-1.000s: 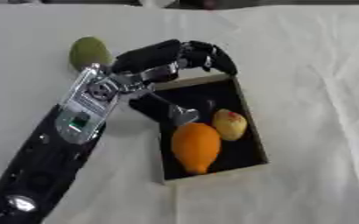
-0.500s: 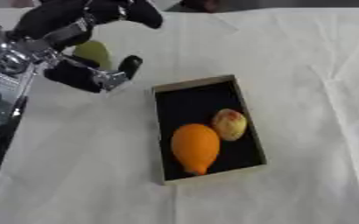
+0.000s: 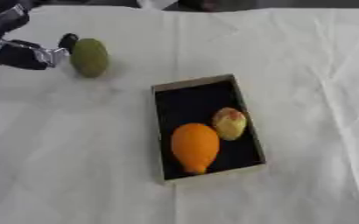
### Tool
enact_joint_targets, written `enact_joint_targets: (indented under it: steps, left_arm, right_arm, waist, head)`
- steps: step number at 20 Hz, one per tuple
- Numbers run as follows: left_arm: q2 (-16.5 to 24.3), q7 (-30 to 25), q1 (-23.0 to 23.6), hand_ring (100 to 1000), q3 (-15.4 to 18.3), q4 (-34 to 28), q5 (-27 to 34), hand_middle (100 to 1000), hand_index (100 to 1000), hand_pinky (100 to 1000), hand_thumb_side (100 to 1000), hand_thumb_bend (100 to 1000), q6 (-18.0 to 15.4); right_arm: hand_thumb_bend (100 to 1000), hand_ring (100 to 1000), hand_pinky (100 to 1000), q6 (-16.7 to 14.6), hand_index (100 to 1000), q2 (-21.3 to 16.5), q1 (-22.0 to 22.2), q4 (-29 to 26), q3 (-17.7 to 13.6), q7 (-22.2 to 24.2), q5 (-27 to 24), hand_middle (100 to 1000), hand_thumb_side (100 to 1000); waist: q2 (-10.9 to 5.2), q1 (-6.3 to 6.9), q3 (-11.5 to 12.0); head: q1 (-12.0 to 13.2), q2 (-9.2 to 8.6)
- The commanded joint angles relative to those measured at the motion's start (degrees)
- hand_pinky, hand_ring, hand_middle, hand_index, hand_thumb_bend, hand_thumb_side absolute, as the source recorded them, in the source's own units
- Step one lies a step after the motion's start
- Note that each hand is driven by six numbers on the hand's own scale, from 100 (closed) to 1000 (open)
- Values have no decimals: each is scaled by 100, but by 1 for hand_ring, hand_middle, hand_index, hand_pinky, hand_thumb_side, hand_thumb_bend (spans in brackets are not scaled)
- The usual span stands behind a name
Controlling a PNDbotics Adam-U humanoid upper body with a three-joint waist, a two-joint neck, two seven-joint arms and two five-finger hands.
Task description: Pick up objects on the table and place them in the box.
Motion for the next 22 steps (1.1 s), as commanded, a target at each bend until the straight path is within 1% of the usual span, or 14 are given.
enact_joint_targets:
  steps: [1,5,9,11,15,17,20,21,22]
  left_arm:
    - [201,-173,-263,871,147,546,-298,832,915,856,246,100,-152]
    - [104,-338,-560,884,257,1230,-751,845,919,869,244,100,-386]
    - [-5,-320,-782,890,374,1762,-1208,852,924,875,241,100,-536]
    - [-64,-247,-873,894,457,1961,-1442,860,931,881,225,100,-536]
    - [-184,17,-1043,903,613,2274,-2062,864,934,893,195,100,-419]
    - [-232,149,-1110,905,666,2400,-2356,862,936,897,192,126,-382]
    - [-302,281,-1183,912,714,2550,-2682,866,945,901,188,122,-357]
    - [-323,299,-1199,913,725,2591,-2759,866,947,901,214,101,-358]
    - [-344,299,-1213,914,738,2630,-2822,868,949,902,249,100,-359]
  right_arm:
    - [100,938,909,0,771,-191,-55,-81,-66,-16,31,595,470]
    - [100,938,909,-1,771,-181,-68,-81,-52,0,24,595,470]
    - [100,938,909,-8,770,-172,-73,-81,-51,4,21,595,470]
    - [100,939,909,-8,770,-167,-83,-81,-46,16,21,594,470]
    - [100,939,909,-7,769,-148,-114,-81,-33,41,16,593,470]
    - [100,939,909,-2,769,-144,-122,-81,-29,51,17,593,470]
    - [100,940,909,5,768,-133,-141,-81,-19,72,17,592,470]
    - [100,940,909,9,768,-128,-145,-81,-18,78,17,591,470]
    - [100,940,909,15,768,-123,-149,-81,-17,84,17,591,470]
  waist:
    - [-174,-14,-2]
    - [-176,-36,-17]
    - [-155,-61,-34]
    - [-135,-79,-42]
    - [-92,-116,-60]
    - [-72,-131,-63]
    - [-43,-148,-68]
    - [-34,-152,-71]
    - [-25,-157,-73]
  head:
    - [29,57]
    - [25,67]
    - [-30,43]
    - [-43,20]
    - [-22,-47]
    - [-5,-80]
    - [15,-115]
    - [18,-125]
    - [21,-135]
